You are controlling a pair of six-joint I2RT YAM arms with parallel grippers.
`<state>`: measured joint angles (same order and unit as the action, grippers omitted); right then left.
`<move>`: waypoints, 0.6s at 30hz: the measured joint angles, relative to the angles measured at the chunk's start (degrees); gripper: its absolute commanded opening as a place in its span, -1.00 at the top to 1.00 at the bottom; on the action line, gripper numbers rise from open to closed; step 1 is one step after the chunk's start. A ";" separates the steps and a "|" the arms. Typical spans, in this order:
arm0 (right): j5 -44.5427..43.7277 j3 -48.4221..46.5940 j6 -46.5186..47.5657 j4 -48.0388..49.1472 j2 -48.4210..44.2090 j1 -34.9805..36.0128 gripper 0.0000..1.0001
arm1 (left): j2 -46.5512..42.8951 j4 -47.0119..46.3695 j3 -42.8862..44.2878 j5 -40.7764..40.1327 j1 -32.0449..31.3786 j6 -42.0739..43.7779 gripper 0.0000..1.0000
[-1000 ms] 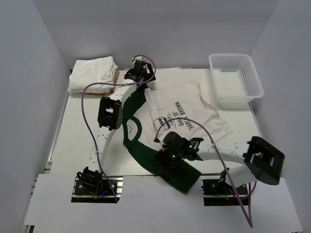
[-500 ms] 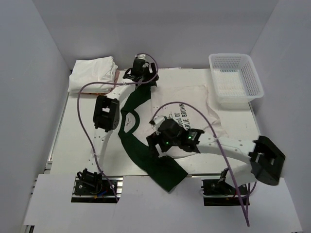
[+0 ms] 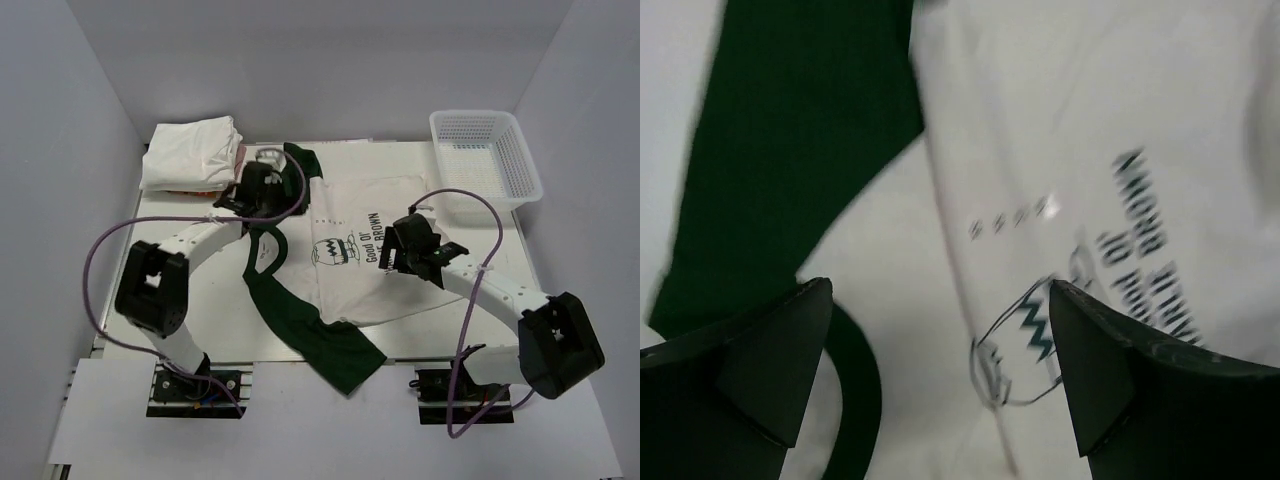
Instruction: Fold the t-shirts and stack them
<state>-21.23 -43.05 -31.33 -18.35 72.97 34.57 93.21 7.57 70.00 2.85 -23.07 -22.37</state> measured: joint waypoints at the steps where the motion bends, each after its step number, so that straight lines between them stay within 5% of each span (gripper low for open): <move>1: 0.46 -0.02 0.00 0.24 0.96 -1.62 -0.81 | 1.90 0.48 -1.95 0.39 -0.57 -0.20 -0.98; 6: 2.69 -0.02 0.26 0.61 7.61 -6.78 -0.81 | 13.07 5.77 -5.22 0.00 -2.84 -0.26 -0.98; 18: 9.68 -3.50 3.63 6.05 16.55 -10.51 -0.81 | 30.16 20.39 20.85 -13.35 -0.85 -2.56 -0.98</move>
<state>-11.55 -46.54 -27.70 -12.29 89.52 24.05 123.37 27.97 90.85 -10.50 -23.92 -24.93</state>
